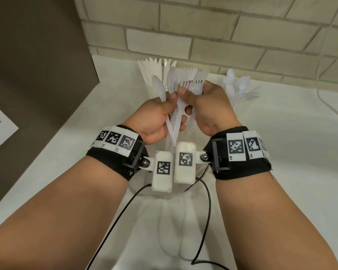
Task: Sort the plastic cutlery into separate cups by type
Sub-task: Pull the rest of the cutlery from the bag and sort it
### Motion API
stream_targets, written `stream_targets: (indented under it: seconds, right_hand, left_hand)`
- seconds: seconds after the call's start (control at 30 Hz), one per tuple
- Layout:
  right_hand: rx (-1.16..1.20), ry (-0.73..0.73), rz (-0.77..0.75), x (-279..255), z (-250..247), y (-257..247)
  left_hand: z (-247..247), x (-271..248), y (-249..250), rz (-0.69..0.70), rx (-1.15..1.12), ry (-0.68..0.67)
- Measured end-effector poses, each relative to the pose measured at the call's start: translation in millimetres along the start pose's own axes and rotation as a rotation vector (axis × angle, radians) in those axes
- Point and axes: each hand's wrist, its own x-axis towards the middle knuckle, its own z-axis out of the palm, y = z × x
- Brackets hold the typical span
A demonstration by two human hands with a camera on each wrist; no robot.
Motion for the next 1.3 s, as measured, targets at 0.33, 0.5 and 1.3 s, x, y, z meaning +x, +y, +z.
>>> stream_targets:
  seconds: [0.33, 0.5, 1.3]
  right_hand:
    - [0.033, 0.117, 0.056, 4, -10, 0]
    - [0.091, 0.235, -0.093, 25, -29, -19]
    - [-0.355, 0.289, -0.15, 145, -27, 14]
  left_hand:
    - [-6, 3, -1, 0.019, 0.008, 0.088]
    - [-7, 7, 2, -0.013, 0.049, 0.207]
    - [7, 29, 8, -0.083, 0.164, 0.23]
